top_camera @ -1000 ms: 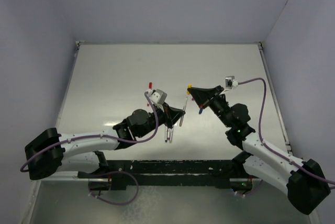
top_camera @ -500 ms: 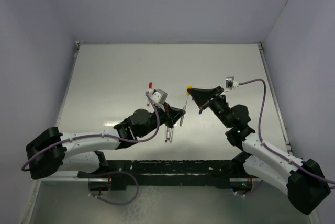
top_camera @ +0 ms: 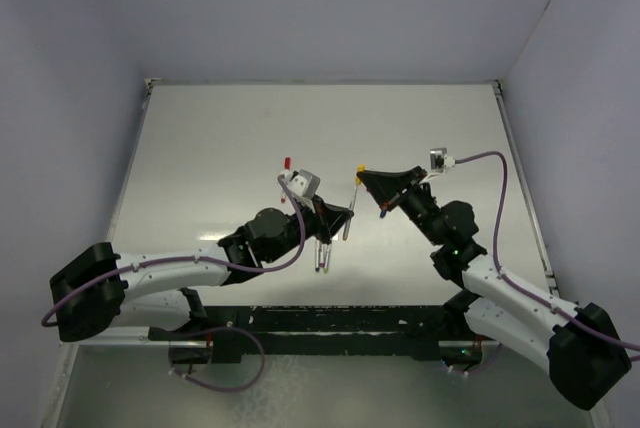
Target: Insert the pens into the pen caps
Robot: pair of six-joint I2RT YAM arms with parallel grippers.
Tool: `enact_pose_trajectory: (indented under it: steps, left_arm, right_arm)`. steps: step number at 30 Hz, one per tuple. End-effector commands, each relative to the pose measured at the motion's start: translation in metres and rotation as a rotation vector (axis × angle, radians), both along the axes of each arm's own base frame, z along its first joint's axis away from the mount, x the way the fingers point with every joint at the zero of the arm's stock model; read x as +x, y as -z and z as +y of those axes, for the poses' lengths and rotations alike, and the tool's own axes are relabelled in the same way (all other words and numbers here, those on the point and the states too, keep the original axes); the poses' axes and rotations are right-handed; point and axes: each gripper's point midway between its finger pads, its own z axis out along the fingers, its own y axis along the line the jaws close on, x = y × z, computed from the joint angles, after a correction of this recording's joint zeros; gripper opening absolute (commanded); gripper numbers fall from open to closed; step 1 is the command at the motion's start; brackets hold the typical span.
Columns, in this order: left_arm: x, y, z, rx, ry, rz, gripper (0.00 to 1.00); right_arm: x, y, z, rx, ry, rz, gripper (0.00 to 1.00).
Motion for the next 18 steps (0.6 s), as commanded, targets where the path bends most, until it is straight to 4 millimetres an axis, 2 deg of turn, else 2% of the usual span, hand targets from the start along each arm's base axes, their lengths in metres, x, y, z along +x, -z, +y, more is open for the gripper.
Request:
enact_pose_trajectory:
  steps: [1,10,18]
  left_arm:
    - [0.007,-0.027,-0.004,-0.066,-0.017,-0.041,0.00]
    - [0.008,-0.026,-0.006,-0.081,-0.017,-0.035,0.00]
    - [0.009,-0.036,0.006,-0.117,-0.052,-0.057,0.00]
  right_arm:
    - [-0.004,-0.014,0.002,0.045,-0.021,-0.046,0.00]
    - [-0.006,-0.009,0.008,0.054,-0.047,-0.030,0.00]
    - [-0.008,-0.002,0.007,0.040,-0.041,-0.021,0.00]
